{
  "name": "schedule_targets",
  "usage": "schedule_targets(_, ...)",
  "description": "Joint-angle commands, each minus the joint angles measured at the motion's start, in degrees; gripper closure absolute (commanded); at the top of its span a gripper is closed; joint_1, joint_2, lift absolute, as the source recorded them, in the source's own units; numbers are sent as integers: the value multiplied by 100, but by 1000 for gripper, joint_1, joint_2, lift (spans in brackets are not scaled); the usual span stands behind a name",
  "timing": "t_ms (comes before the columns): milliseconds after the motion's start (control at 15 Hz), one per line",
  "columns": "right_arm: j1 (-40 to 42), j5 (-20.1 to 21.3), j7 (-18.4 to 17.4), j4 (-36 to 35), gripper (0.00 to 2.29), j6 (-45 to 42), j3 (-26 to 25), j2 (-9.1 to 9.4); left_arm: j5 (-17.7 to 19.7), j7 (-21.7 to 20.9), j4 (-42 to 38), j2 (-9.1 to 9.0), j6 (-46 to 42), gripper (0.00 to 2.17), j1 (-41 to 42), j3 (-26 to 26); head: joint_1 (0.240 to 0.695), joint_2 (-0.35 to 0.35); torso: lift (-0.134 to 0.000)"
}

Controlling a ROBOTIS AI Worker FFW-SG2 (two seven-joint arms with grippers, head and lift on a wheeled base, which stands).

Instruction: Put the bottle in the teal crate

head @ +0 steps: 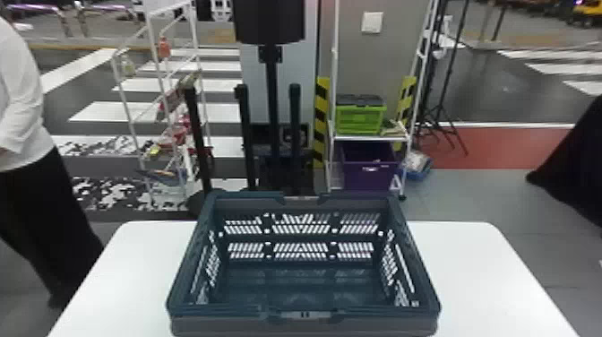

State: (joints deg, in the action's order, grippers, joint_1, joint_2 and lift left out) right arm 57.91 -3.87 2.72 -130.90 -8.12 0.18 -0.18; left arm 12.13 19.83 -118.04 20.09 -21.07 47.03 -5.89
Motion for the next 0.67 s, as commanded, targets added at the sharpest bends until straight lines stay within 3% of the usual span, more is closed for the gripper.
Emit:
schedule_targets(0,1,0,0,3,2287,-1,0,23,0,3,9,-5,-6,130,-1,0,499,0,0)
schedule_targets(600,1,0,0,-76,2287,-36,26,23,0,-6,26,12,11,130,-10,0,499,0,0)
